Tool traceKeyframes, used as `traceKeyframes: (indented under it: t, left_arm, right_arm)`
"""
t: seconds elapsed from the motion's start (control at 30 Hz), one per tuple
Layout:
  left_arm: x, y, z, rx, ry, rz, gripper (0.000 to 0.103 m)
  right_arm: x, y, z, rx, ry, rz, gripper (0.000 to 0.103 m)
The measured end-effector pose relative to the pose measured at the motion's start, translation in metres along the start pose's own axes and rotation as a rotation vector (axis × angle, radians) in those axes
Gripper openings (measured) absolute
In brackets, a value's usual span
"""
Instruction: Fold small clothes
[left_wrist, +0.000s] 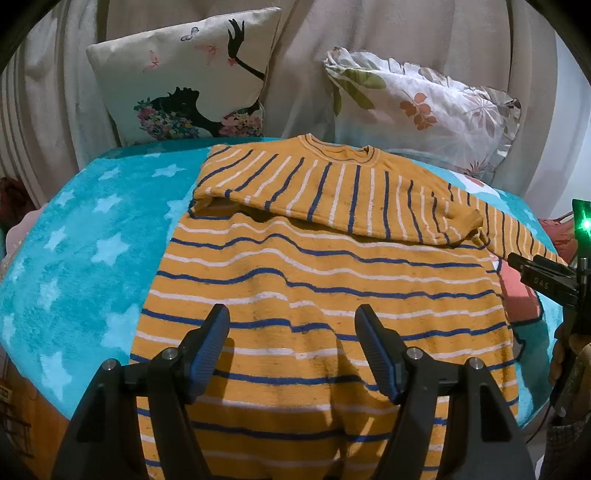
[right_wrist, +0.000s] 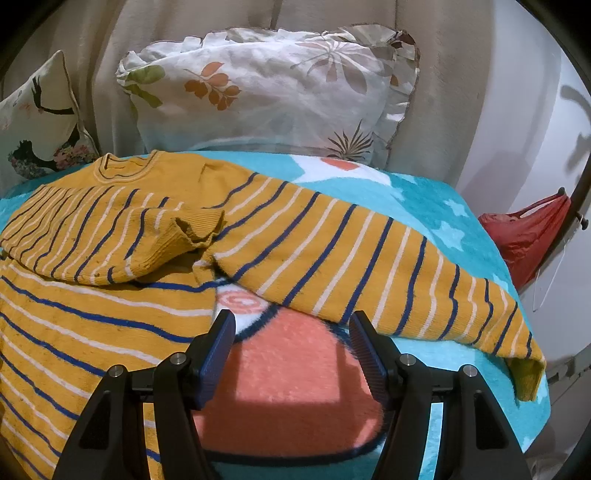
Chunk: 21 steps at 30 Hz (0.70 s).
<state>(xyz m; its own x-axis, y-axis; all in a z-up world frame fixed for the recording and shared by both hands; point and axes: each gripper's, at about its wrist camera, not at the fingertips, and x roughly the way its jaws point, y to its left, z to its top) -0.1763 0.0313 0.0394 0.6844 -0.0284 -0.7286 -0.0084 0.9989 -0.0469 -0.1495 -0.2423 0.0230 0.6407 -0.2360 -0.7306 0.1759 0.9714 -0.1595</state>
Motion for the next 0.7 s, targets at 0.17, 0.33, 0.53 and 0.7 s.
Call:
traceKeyframes:
  t: [0.17,0.33,0.53,0.7]
  left_arm:
    - [0.0017,-0.0011,0.0005,-0.002,0.003,-0.005,0.070]
    - [0.0029,-0.0020,0.0007,-0.001,0.004,-0.003,0.070]
    - [0.0048,-0.0035,0.0005,0.001,0.006,-0.004,0.070]
    - [0.0047,-0.0032,0.0006,0.000,0.006,-0.003,0.070]
  right_arm:
    - [0.0029,-0.0029,-0.0007,0.005,0.008,-0.004,0.069]
    - [0.0048,-0.0054,-0.0006,0.012,0.011,-0.007,0.069]
    - [0.0062,-0.0056,-0.0003,0.012,0.015,-0.007,0.069]
    - [0.0066,-0.0062,-0.0004,0.010,0.018,-0.010,0.069]
